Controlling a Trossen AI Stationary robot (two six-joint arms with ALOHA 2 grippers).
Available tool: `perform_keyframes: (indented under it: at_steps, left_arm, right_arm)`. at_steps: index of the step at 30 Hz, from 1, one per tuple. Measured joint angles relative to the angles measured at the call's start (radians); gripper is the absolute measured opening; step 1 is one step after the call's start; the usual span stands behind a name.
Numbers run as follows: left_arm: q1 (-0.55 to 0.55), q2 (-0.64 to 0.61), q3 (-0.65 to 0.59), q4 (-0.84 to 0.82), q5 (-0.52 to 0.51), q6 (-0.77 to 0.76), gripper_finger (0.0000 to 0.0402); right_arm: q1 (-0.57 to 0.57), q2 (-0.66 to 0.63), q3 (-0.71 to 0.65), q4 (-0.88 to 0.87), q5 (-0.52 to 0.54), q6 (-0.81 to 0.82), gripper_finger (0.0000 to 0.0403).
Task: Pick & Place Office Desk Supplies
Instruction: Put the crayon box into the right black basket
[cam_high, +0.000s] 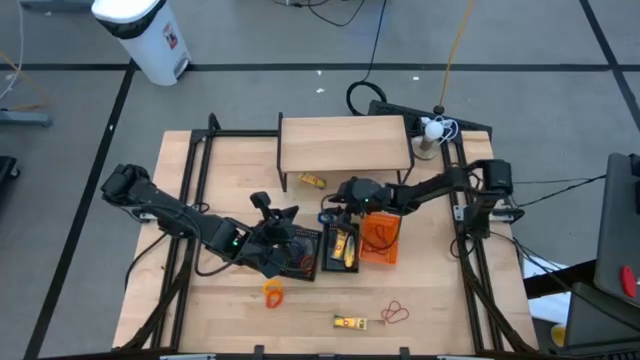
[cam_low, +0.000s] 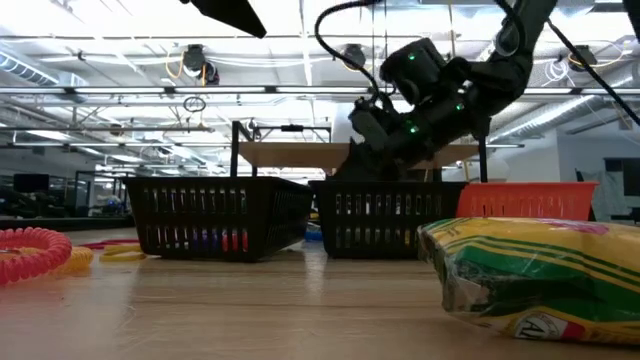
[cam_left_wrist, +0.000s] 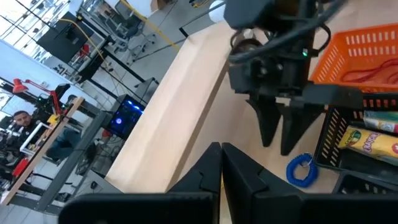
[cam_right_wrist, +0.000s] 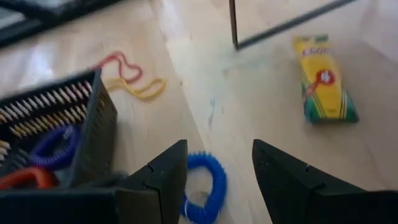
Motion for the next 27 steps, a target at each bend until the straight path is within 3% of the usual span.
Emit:
perform_keyframes:
  at_steps: [9, 18, 27]
  left_arm:
    - [0.0, 0.0, 0.0, -0.034, 0.056, -0.047, 0.0013]
    - [0.0, 0.0, 0.0, -0.051, 0.075, -0.086, 0.0019]
    - [0.0, 0.0, 0.0, -0.05, 0.083, -0.092, 0.0019]
  right_arm:
    - [-0.012, 0.062, 0.047, -0.023, 0.133, -0.038, 0.0171]
    - [-0.048, 0.064, 0.047, -0.031, 0.162, 0.003, 0.0171]
    - [-0.046, 0.188, 0.051, 0.128, 0.128, 0.033, 0.0171]
